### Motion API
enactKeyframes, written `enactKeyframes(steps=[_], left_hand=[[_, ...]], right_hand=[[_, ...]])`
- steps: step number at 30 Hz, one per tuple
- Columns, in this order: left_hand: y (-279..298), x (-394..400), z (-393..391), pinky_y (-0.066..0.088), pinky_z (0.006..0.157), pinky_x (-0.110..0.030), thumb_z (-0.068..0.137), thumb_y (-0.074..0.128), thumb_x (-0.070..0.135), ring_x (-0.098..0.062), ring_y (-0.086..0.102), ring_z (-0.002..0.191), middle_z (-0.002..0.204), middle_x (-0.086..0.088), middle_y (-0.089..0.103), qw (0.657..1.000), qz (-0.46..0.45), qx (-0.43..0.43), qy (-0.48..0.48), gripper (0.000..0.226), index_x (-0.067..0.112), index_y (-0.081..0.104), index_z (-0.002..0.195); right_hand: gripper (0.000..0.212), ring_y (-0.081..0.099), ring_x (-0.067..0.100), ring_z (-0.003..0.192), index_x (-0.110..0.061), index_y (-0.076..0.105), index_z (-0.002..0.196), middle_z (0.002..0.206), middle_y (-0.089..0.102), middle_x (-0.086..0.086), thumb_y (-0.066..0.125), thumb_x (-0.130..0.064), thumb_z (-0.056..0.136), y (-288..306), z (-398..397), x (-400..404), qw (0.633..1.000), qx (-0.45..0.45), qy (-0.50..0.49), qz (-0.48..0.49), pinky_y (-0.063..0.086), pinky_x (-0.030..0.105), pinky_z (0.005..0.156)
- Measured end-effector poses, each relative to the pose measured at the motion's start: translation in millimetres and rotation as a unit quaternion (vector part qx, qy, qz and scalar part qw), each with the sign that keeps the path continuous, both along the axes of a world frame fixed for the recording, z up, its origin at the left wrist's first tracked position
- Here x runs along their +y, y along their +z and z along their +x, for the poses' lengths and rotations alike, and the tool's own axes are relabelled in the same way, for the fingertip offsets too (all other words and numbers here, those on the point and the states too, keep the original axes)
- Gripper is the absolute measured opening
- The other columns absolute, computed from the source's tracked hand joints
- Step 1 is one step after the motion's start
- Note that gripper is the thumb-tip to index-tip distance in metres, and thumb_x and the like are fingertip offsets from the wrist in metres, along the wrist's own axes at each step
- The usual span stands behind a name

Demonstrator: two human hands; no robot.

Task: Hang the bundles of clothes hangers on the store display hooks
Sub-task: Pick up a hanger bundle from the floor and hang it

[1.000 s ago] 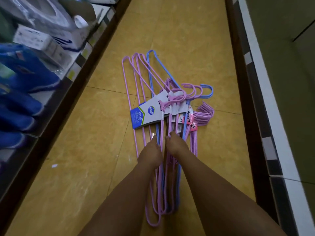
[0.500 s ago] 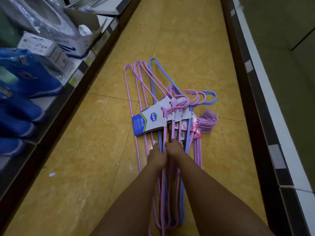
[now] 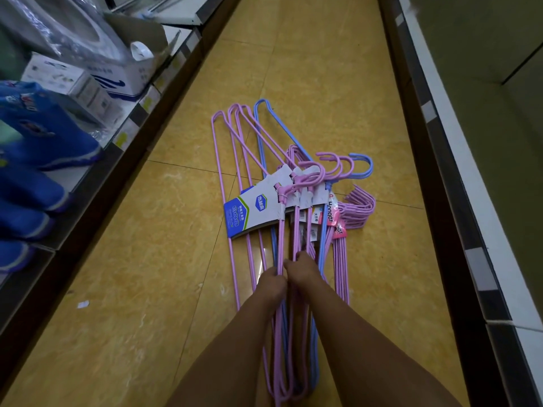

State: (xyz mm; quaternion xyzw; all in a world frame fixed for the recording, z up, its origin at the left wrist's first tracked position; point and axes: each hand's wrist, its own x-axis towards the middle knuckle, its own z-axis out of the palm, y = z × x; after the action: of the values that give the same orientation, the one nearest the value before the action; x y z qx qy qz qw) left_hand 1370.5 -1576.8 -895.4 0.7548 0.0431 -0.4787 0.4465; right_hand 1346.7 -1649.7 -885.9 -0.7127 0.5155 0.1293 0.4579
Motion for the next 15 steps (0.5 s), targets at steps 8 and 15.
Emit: enactKeyframes(steps=[8, 15], left_hand=[[3, 4, -11, 0.042, 0.036, -0.016, 0.089, 0.038, -0.011, -0.018, 0.057, 0.066, 0.099, -0.023, 0.06, 0.999, -0.038, -0.014, 0.012, 0.031, -0.007, 0.045, 0.119], [-3, 17, -7, 0.039, 0.047, -0.027, 0.093, 0.045, 0.001, -0.02, 0.052, 0.059, 0.074, -0.011, 0.054, 0.997, -0.05, 0.007, 0.063, 0.019, -0.003, 0.047, 0.112]], right_hand=[[0.062, 0.046, 0.037, 0.127, 0.002, 0.029, 0.144, 0.143, 0.041, 0.023, 0.054, -0.027, 0.095, 7, 10, 6, 0.986, -0.04, -0.098, 0.125, 0.043, 0.043, 0.102], [0.055, 0.046, 0.036, 0.124, -0.006, 0.037, 0.139, 0.139, 0.039, 0.017, 0.058, -0.025, 0.091, 10, 19, 16, 0.997, -0.035, -0.024, -0.07, 0.043, 0.043, 0.1]])
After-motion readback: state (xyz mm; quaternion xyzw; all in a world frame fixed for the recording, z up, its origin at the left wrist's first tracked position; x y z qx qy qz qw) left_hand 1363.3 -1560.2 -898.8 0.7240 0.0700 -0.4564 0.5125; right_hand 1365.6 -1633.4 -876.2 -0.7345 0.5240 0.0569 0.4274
